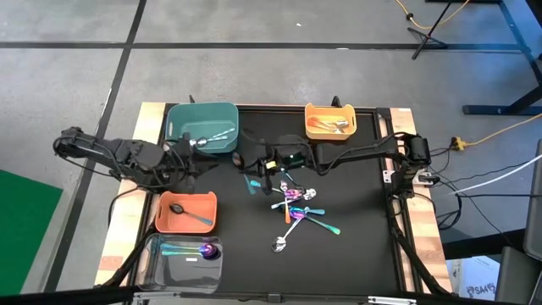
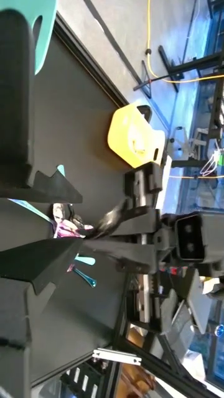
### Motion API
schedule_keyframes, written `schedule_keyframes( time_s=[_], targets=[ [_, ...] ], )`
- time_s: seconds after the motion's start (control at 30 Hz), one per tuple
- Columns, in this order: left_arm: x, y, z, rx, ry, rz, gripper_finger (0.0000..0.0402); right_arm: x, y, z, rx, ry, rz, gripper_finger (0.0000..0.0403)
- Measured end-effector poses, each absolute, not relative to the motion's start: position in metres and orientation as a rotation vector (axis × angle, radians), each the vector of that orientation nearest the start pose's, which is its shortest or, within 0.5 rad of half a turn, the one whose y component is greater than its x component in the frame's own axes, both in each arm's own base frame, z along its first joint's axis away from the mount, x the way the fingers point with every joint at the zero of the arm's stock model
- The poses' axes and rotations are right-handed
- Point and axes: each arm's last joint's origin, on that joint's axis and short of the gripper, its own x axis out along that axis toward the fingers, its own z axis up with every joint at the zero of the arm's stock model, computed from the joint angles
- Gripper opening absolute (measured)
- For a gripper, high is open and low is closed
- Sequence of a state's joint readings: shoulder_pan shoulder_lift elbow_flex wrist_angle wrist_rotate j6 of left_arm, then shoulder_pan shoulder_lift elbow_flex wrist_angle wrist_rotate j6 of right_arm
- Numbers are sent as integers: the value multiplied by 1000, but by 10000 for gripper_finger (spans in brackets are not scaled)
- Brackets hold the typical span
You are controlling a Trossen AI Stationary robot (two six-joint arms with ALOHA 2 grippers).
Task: Sort silverware by color (type)
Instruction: Put the light blue spoon into the orange bin
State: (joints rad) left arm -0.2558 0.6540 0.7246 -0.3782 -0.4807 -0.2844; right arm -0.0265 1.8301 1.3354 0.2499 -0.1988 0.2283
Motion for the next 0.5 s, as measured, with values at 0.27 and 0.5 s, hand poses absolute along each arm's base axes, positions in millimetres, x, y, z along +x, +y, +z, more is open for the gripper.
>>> schedule_keyframes(
  time_s=[0.27,0.5],
  targets=[
    [149,-25,309,-163,278,264,142,419,-2,256,295,445,233,0],
    [150,-25,308,-159,284,264,161,418,0,255,309,473,281,0]
  ],
)
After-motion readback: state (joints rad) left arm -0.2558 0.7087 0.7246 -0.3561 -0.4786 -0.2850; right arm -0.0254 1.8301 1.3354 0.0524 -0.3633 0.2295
